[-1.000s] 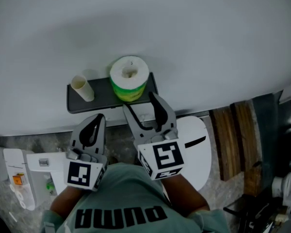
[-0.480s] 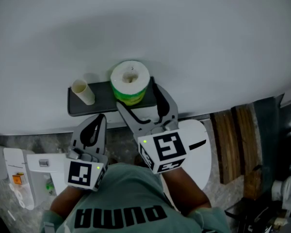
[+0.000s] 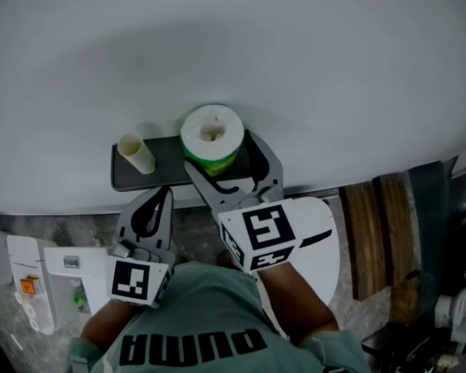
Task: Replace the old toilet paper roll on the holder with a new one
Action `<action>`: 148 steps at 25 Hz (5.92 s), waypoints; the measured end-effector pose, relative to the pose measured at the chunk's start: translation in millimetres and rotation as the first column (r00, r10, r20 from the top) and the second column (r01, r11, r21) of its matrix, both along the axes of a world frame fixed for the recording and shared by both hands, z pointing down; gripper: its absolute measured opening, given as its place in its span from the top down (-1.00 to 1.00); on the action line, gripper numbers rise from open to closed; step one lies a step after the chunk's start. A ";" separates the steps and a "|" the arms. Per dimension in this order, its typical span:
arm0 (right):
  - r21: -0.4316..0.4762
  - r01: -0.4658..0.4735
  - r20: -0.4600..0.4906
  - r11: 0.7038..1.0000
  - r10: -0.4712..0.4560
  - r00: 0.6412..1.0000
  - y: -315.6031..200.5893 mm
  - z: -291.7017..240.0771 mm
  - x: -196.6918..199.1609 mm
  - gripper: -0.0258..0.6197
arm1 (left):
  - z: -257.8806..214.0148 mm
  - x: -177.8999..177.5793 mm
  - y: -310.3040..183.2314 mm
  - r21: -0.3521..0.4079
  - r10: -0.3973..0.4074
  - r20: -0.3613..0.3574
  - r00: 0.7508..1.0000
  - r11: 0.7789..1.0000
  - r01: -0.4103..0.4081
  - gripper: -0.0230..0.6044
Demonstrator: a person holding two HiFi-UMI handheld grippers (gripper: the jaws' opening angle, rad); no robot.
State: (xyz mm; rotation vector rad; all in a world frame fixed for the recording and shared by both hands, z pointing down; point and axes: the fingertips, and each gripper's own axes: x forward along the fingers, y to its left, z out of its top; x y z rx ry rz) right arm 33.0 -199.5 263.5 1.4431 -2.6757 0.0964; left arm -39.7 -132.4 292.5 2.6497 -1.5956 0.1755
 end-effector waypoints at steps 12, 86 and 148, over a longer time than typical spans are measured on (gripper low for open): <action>-0.007 0.006 -0.014 1.000 -0.006 1.000 -15.2 -2.6 -11.0 -0.47 | 4.6 -7.7 -11.4 -0.022 -0.014 0.017 1.000 1.000 0.015 0.92; -0.254 -0.280 0.413 0.926 0.365 0.834 24.9 81.9 163.9 -0.47 | 79.4 77.7 8.9 -0.113 0.134 0.056 0.989 0.985 -0.127 0.92; -0.475 0.196 0.880 0.858 0.469 0.077 -9.0 170.1 44.4 -0.47 | 101.8 -20.3 15.6 -0.140 -0.018 0.090 0.996 0.990 0.030 0.92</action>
